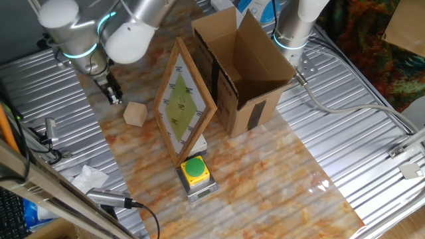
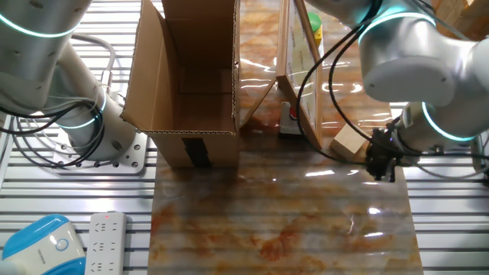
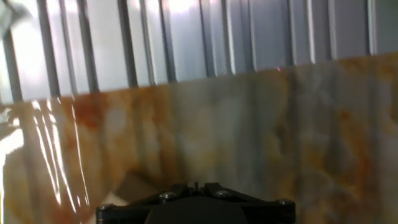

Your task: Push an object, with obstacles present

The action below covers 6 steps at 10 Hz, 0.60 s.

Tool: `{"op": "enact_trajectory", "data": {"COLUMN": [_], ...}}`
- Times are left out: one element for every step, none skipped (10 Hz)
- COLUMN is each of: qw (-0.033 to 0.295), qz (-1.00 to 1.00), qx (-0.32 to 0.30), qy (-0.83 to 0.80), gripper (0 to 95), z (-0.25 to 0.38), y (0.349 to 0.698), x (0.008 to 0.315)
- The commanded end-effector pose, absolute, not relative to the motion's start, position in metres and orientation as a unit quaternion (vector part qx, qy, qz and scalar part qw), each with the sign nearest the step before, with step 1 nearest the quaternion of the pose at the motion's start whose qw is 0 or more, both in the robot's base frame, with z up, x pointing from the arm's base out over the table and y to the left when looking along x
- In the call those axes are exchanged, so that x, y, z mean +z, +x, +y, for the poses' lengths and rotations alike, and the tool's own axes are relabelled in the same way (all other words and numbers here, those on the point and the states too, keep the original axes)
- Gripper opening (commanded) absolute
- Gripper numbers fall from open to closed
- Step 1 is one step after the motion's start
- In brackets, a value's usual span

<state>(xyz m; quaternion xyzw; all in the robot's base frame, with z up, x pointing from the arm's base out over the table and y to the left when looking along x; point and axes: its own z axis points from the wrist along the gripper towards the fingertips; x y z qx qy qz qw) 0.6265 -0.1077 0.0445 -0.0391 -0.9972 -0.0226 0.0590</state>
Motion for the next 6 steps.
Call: {"op": "enact_trajectory", "data": {"qw": [0.060,0.061,0.061,0.064,0.067,0.072], "qz": [-0.997,-0.997,-0.998,-0.998,-0.998,-0.996], "qx": [-0.019,-0.018,-0.018,-0.010,-0.004,0.012], "qy": [-0.041,-0.042,-0.030,-0.009,0.009,0.043], "gripper": [0.0,0.0,0.0,0.0,0.0,0.0], "z": [-0.107,-0.102,-0.097,-0.090,-0.082,-0.076], "y": [0.608,0.598,0.592,0.587,0.584,0.580], "x": [0.047,0.046,0.045,0.044,0.045,0.046]}}
